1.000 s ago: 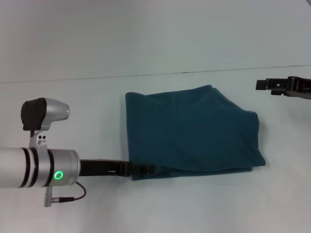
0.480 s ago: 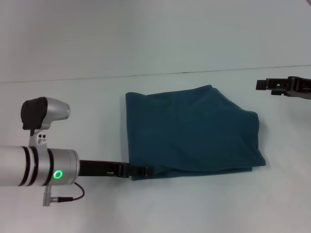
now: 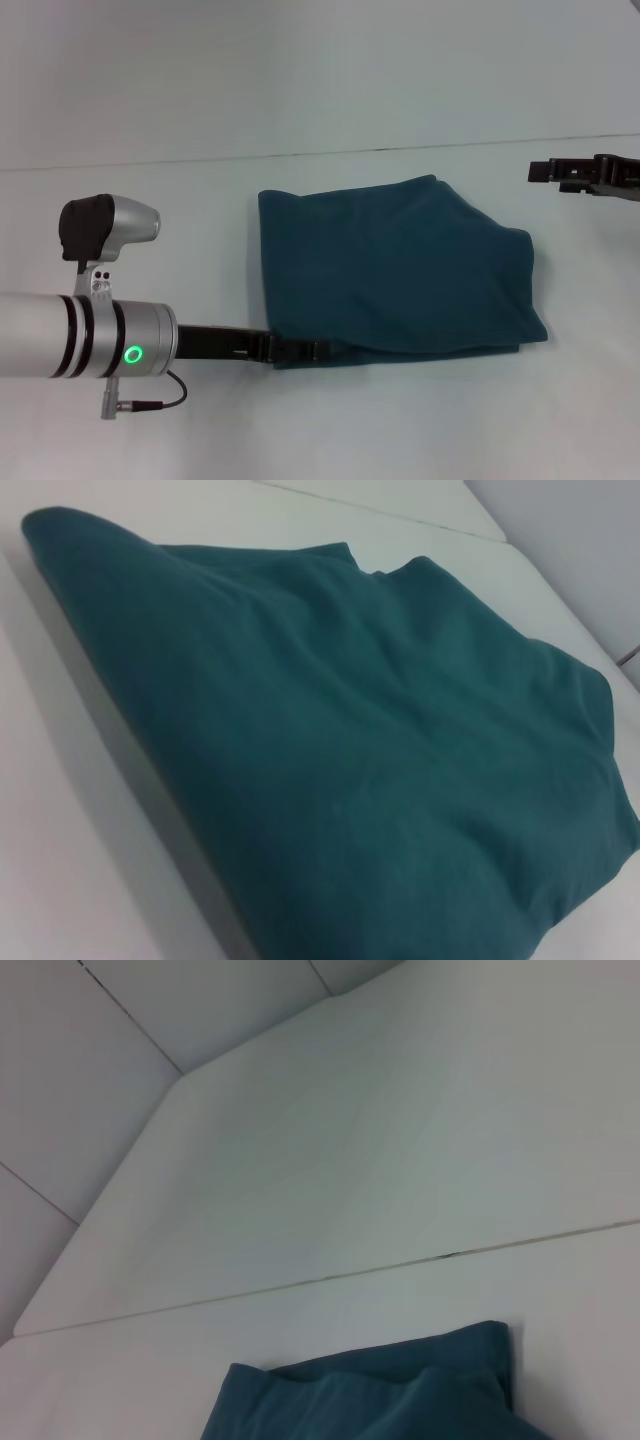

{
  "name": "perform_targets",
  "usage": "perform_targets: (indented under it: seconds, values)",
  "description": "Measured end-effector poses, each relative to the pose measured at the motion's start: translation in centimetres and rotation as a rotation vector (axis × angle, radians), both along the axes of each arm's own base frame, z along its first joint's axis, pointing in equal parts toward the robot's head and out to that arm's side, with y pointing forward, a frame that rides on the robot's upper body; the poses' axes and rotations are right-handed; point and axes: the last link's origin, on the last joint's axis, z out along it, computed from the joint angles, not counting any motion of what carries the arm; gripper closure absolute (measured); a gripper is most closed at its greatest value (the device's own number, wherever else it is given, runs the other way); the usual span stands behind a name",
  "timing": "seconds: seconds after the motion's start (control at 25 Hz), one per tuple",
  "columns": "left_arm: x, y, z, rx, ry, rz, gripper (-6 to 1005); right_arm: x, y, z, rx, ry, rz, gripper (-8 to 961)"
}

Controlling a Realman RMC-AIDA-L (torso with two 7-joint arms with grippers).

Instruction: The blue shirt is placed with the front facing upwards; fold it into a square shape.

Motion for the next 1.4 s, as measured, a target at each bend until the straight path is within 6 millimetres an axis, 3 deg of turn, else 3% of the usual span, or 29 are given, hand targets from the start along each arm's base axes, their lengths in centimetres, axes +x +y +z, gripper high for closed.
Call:
perform_targets:
  seconds: [0.4, 0.52, 0.92, 1.36, 1.4]
  values:
    - [-0.1, 0.7, 0.3, 0.043, 0.018, -0.004, 99, -0.2, 0.1, 0.1, 0.008, 0.010, 0.004, 186]
    - [-0.2, 0.7, 0.4, 0.047, 0.027, -0.003, 294, -0.2, 0.1, 0.1, 0.008, 0.010, 0.005, 186]
    - [-0.3, 0.7, 0.3, 0.042, 0.045, -0.002, 528, -0.2, 0.1, 0.0, 0.007, 0.011, 0.005, 188]
    - [-1.0, 0.3, 0.4, 0.039, 0.037, 0.020, 982, -0.2, -0.1, -0.5, -0.004, 0.012, 0.004, 193]
    - [-1.1, 0.3, 0.4, 0.040, 0.037, 0.021, 983, -0.1, -0.1, -0.6, -0.004, 0.013, 0.004, 193]
